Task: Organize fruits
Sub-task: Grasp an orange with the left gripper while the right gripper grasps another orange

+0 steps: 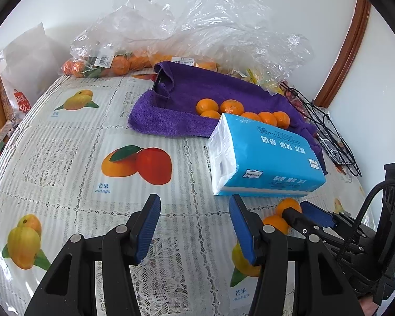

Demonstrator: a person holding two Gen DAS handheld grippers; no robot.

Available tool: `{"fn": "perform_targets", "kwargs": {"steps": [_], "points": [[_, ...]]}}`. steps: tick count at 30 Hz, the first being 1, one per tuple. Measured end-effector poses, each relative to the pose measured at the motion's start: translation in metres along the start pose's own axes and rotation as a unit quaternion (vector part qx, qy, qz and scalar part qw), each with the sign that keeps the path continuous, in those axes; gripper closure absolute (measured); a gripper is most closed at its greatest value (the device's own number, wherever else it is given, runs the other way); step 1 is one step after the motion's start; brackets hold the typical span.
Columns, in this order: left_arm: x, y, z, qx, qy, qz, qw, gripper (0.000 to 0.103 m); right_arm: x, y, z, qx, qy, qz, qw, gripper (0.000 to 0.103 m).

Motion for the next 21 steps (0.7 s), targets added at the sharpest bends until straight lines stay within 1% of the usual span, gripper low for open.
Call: {"fn": "perform_targets", "kwargs": {"steps": [2, 3, 8, 12, 17, 20, 21], "points": [[-0.001, 0.001, 0.001, 0.000, -0.001, 0.001, 1.0000, 0.051, -0.001, 0.004, -0.003, -0.003, 0.004, 0.007, 1.000, 0.064], [-0.001, 0.001, 0.001, 0.000, -0.002, 0.002, 1.0000, 0.051, -0.002, 0.006, -0.004, -0.001, 0.007, 0.011, 1.000, 0.070], [-0.005, 0.004, -0.001, -0.001, 0.003, 0.008, 1.0000, 0.051, -0.003, 0.004, -0.010, -0.001, 0.012, 0.001, 1.000, 0.070], [-0.007, 0.004, -0.007, -0.006, 0.007, 0.011, 0.9999, 0.051, -0.003, -0.007, -0.018, -0.007, 0.012, -0.014, 1.000, 0.070], [-0.009, 0.005, -0.022, -0.027, 0.017, 0.017, 0.9993, 0.051, 0.001, -0.025, -0.034, -0.023, 0.018, -0.031, 0.999, 0.070], [-0.012, 0.005, -0.036, -0.051, 0.023, 0.020, 0.9982, 0.051, 0.000, -0.034, -0.044, -0.033, 0.020, -0.038, 0.999, 0.070], [-0.013, 0.005, -0.040, -0.061, 0.026, 0.021, 0.9976, 0.049, -0.001, -0.037, -0.048, -0.037, 0.020, -0.040, 0.998, 0.070]]}}
Point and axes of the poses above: each gripper's, at about its wrist camera, not at the fingertips, and y roughly the way its jaws point, z to its left, x to its top, the point moved 2 cm from there along y, roughly the way its jaws point, and after that the axes turned 6 degrees about -z, right-handed, at the moved point
